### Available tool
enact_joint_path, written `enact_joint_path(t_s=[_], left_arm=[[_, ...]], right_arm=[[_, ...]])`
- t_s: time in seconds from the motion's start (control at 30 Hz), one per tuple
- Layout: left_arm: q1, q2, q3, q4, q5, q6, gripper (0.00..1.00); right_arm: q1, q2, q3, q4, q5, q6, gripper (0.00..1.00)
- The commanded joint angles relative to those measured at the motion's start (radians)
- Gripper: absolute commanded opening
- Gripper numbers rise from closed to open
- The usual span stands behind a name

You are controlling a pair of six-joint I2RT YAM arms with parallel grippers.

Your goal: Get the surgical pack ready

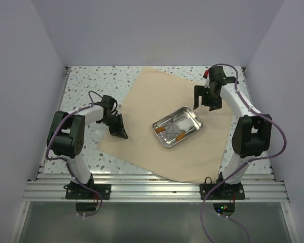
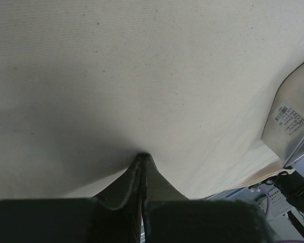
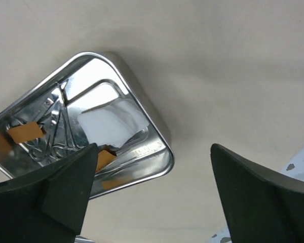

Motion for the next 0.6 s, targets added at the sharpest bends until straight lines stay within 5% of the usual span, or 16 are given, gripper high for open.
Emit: enact_joint_path(t_s=[0.0,0.13,0.37,0.57], left_arm=[[0.005,0.089,0.084,-0.038,-0.11,0.032,0.02],[0.052,0.178,0.15,-0.097,-0.159,0.066,0.02],[0.241,0.243,0.242,-0.124,-0.184,0.113,0.02],[0.269,0.335,0.377,-0.178,-0.219,0.15,0.06]], right_arm=[[-0.039,0.014,0.015,-0.036,0.044,0.057,0.78],[-0.046,0.061,0.024,-0.063,0.068,0.068,0.4],[-0.049,0.144,-0.036,-0.056,0.073,0.085,0.29],[-0.047,0.195,-0.102,0.01,-0.076,0.14,0.24]])
